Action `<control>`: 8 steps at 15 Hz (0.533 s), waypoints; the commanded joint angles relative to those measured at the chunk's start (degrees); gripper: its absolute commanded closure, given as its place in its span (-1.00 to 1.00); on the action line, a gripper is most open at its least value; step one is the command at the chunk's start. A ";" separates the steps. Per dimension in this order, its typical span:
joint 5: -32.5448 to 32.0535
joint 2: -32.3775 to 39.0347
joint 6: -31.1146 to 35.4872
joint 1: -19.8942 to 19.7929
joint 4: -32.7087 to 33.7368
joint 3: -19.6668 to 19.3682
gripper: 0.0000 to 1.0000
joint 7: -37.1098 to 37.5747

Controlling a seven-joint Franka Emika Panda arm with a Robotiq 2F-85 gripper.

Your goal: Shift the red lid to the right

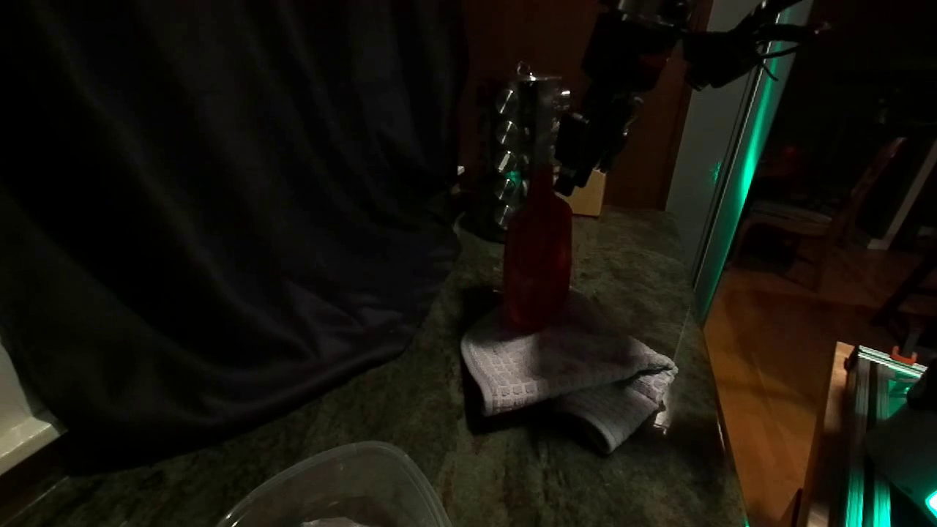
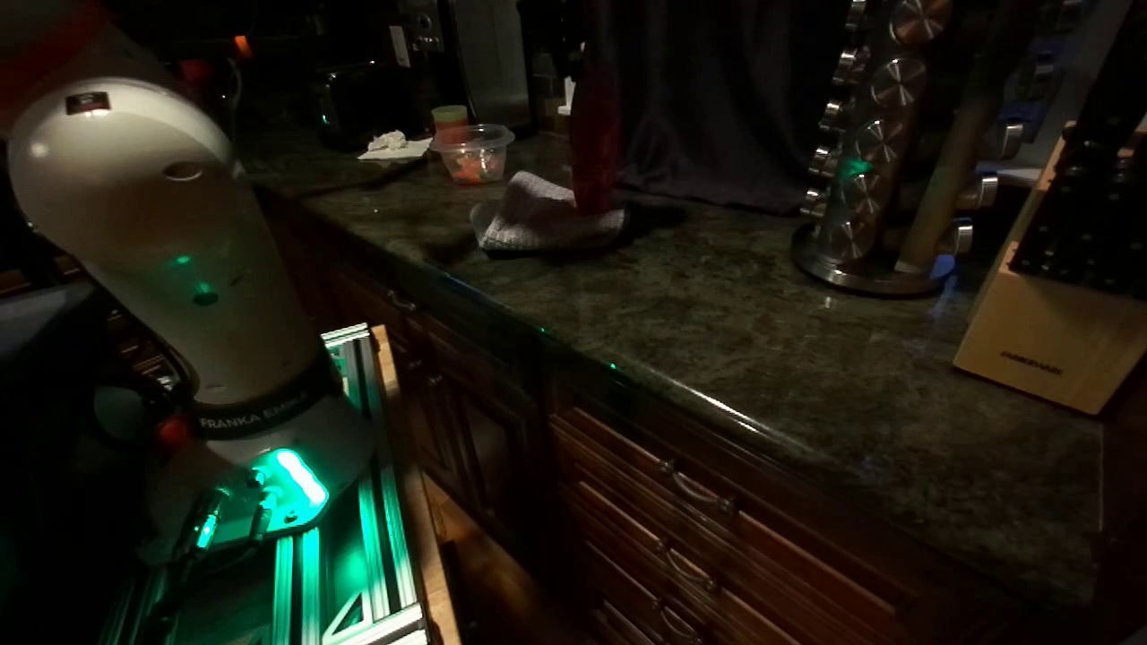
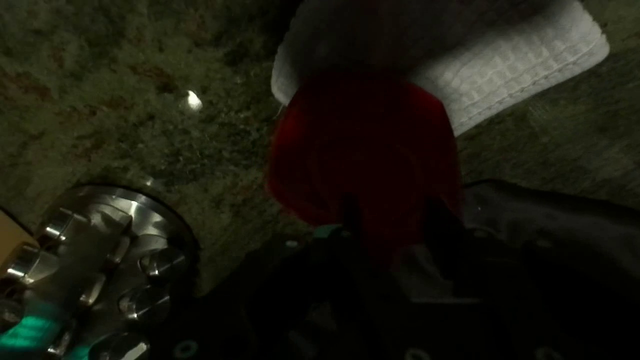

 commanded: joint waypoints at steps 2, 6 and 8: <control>-2.59 -2.37 7.09 -2.02 -3.54 -0.56 0.73 -3.52; -2.11 -1.28 10.19 -2.88 -4.26 -1.12 0.73 -4.94; -1.50 -0.68 9.03 -2.89 -4.13 -1.41 0.73 -5.53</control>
